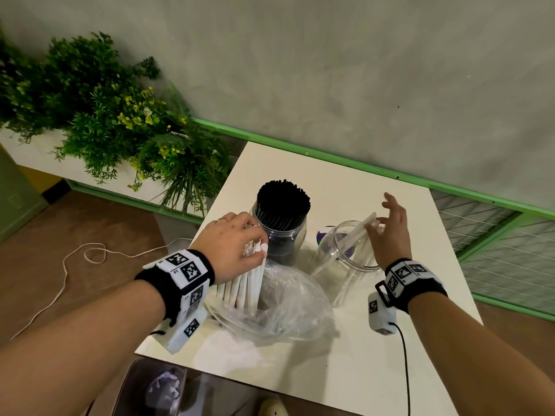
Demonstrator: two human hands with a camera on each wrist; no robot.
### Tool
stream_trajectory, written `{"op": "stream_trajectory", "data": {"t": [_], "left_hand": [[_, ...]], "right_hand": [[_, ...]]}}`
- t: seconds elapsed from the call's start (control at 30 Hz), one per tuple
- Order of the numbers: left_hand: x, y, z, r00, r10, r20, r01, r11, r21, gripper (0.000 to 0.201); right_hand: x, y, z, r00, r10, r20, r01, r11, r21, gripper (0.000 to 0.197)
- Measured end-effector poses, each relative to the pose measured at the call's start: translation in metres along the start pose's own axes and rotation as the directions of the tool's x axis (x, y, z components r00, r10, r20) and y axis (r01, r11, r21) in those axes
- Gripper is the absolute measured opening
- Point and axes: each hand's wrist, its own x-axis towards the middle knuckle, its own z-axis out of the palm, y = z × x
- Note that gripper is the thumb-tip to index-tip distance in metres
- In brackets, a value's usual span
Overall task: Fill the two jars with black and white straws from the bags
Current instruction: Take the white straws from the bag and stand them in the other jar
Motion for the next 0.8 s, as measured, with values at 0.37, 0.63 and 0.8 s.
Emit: {"op": "stream_trajectory", "data": {"t": [0.37,0.63,0.8], "left_hand": [[-0.001,0.002,-0.002,0.999,-0.020,0.025,0.020,1.000,0.000,0.047],[-0.001,0.000,-0.001,1.000,-0.008,0.014,0.008,1.000,0.006,0.044],[-0.002,-0.001,0.000,1.000,-0.019,0.021,0.019,1.000,-0.002,0.043]], "right_hand": [[0.013,0.010,0.020,0.971,-0.203,0.123,0.234,0.909,-0.346,0.021],[0.011,-0.002,0.010,0.982,-0.139,-0.125,0.121,0.982,-0.146,0.029],[0.008,0.009,0.012,1.000,-0.001,-0.017,-0.001,0.993,-0.115,0.024]]}}
